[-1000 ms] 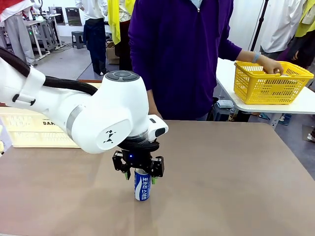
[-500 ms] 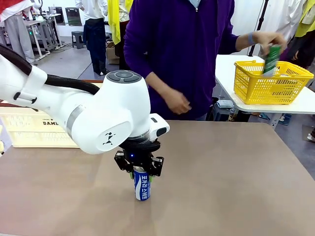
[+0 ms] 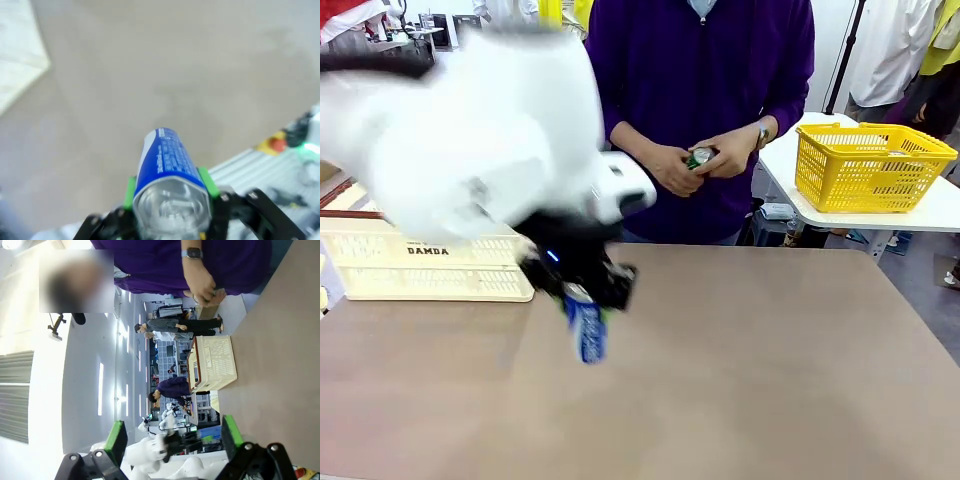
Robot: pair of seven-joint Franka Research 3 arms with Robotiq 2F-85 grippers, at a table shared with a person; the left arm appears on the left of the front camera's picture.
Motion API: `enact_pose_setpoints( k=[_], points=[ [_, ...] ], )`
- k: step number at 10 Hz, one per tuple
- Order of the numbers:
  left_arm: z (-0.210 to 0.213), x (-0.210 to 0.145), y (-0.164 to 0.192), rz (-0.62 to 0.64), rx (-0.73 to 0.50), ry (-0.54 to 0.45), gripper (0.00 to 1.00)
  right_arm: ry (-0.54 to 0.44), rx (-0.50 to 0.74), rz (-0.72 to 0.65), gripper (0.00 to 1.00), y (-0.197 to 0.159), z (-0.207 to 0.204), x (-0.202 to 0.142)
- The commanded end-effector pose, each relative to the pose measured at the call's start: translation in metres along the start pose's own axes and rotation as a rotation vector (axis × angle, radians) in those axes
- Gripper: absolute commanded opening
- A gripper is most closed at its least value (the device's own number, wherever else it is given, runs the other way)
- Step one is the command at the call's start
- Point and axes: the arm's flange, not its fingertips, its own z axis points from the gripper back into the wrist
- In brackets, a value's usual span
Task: Place the drinks into the Shopping basket.
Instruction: Pick up one drink and place it into the Shopping basket.
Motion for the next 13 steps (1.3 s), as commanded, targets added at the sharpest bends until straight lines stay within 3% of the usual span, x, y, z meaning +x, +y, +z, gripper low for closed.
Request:
enact_pose_setpoints(
  k=[1, 3, 4, 6, 7, 8, 10, 11, 12, 13],
  points=[
    [0.082, -0.023, 0.074, -0.033, 0.098, -0.069, 0.00, 0.003, 0.005, -0.016, 1.00, 0.006, 0.001, -0.001],
    [0.107, -0.049, 0.172, 0.134, 0.094, -0.080, 0.00, 0.003, 0.005, -0.016, 1.00, 0.006, 0.001, -0.001],
    [0.101, -0.066, 0.217, 0.228, 0.082, -0.082, 0.00, 0.003, 0.005, -0.016, 1.00, 0.006, 0.001, -0.001],
    [0.084, -0.097, 0.271, 0.369, 0.040, -0.134, 0.00, 0.003, 0.005, -0.016, 1.00, 0.006, 0.001, -0.001],
    [0.080, -0.108, 0.283, 0.480, 0.036, -0.183, 0.00, 0.003, 0.005, -0.016, 1.00, 0.006, 0.001, -0.001],
    [0.097, -0.093, 0.264, 0.326, 0.049, -0.077, 0.00, 0.003, 0.005, -0.016, 1.00, 0.006, 0.001, -0.001],
    [0.097, -0.093, 0.264, 0.326, 0.049, -0.077, 0.00, 0.003, 0.005, -0.016, 1.00, 0.006, 0.001, -0.001],
    [0.095, -0.098, 0.283, 0.394, 0.054, -0.091, 0.00, 0.003, 0.005, -0.016, 1.00, 0.006, 0.001, -0.001],
    [0.080, -0.102, 0.266, 0.220, 0.074, -0.020, 0.00, 0.003, 0.005, -0.016, 1.00, 0.006, 0.001, -0.001],
    [0.101, -0.067, 0.304, 0.357, 0.034, -0.061, 0.00, 0.003, 0.005, -0.016, 1.00, 0.006, 0.001, -0.001]
  ],
)
